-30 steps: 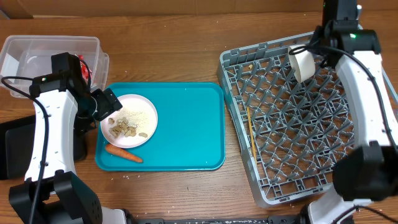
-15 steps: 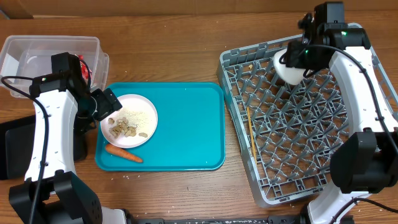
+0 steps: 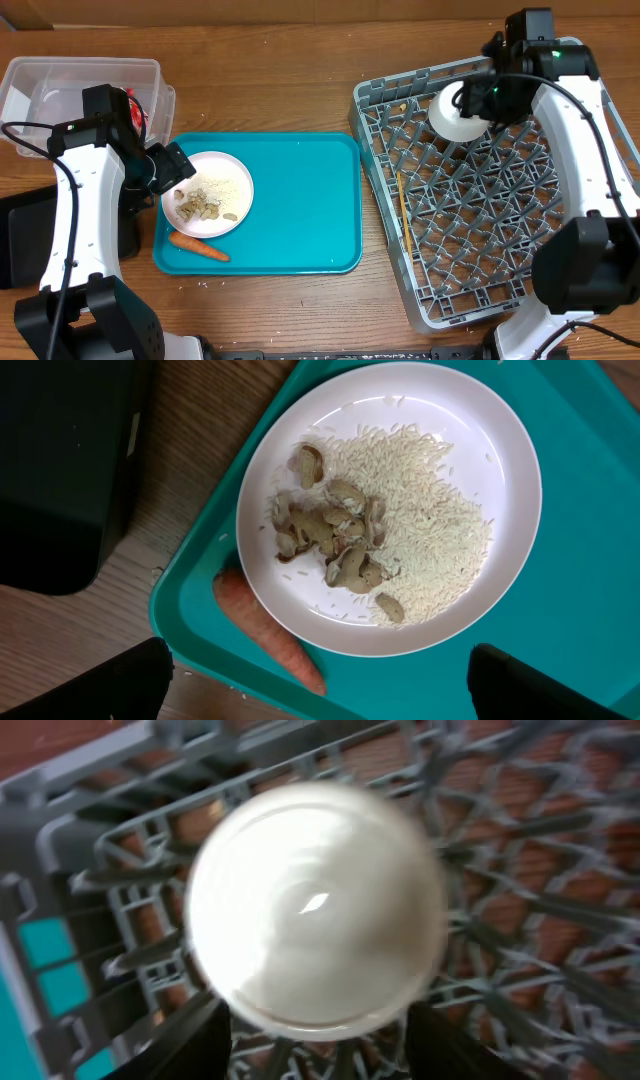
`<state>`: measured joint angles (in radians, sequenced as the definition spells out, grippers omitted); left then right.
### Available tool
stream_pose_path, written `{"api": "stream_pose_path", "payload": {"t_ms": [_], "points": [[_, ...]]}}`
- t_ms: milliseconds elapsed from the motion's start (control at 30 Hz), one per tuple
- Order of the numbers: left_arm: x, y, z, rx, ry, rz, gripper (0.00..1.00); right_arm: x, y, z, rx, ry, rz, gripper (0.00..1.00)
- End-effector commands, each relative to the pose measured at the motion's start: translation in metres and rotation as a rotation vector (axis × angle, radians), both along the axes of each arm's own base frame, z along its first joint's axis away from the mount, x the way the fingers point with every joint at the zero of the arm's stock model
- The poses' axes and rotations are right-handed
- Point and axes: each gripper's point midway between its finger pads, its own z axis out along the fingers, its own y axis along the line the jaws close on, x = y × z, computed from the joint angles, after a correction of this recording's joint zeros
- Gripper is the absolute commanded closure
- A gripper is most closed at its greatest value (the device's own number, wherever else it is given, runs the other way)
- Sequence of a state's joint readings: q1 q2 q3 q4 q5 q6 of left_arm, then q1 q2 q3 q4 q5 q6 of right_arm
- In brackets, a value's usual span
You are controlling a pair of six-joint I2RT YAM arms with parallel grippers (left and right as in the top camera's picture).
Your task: Sort waste into correct bins and load items into the dishwasher
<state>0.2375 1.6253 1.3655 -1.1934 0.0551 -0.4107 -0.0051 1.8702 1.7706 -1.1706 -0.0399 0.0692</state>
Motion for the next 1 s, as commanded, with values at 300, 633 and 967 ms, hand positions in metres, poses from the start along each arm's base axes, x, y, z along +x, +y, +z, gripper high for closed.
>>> {"api": "stream_pose_path", "payload": {"t_ms": [300, 633, 967], "points": [[-0.002, 0.001, 0.004, 0.019, -0.008, -0.023, 0.04, 0.013, -0.026, 0.080, 0.092, -0.225, -0.074, 0.38], [-0.002, 0.001, 0.004, 0.019, -0.010, -0.022, 0.04, -0.009, 0.114, 0.070, 0.346, -0.154, 0.391, 0.37], [-0.003, 0.001, 0.003, 0.017, -0.003, -0.023, 0.04, 0.009, 0.116, 0.003, 0.250, -0.014, 0.329, 0.36]]}}
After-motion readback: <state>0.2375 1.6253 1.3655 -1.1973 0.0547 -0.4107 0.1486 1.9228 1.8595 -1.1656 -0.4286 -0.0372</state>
